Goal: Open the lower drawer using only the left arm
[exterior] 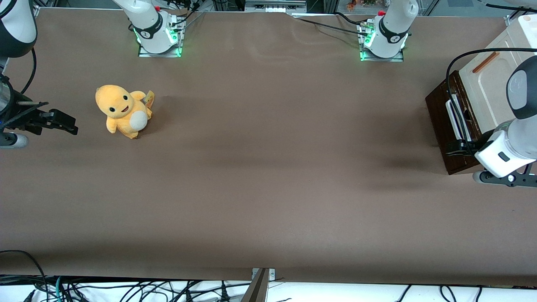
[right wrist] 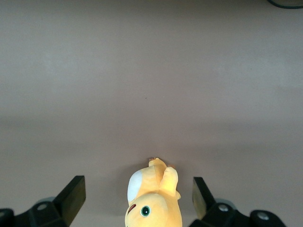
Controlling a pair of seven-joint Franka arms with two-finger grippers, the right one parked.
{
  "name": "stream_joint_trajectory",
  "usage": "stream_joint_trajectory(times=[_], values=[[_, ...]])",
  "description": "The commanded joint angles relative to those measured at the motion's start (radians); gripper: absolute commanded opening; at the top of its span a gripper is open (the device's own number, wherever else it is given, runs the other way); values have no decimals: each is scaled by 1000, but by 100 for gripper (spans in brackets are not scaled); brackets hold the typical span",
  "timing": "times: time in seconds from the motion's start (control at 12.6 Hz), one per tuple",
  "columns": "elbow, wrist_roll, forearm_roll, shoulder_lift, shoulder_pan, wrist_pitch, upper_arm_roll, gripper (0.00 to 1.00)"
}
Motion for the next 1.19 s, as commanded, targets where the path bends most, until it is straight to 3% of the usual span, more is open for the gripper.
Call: stream_joint_trajectory(times=[0.0,0.24,0.48,0.79,1.11], values=[[-23,-86,98,4,-33,-22,-18,100],[-76,-213,185,2,-56,-26,-63,100],[-154,-333,356,2,-48,-46,-168,100],[-243,-459,504,11,-47,-74,-220,100],[-313,-555,606,27,-53,-105,-248,100]])
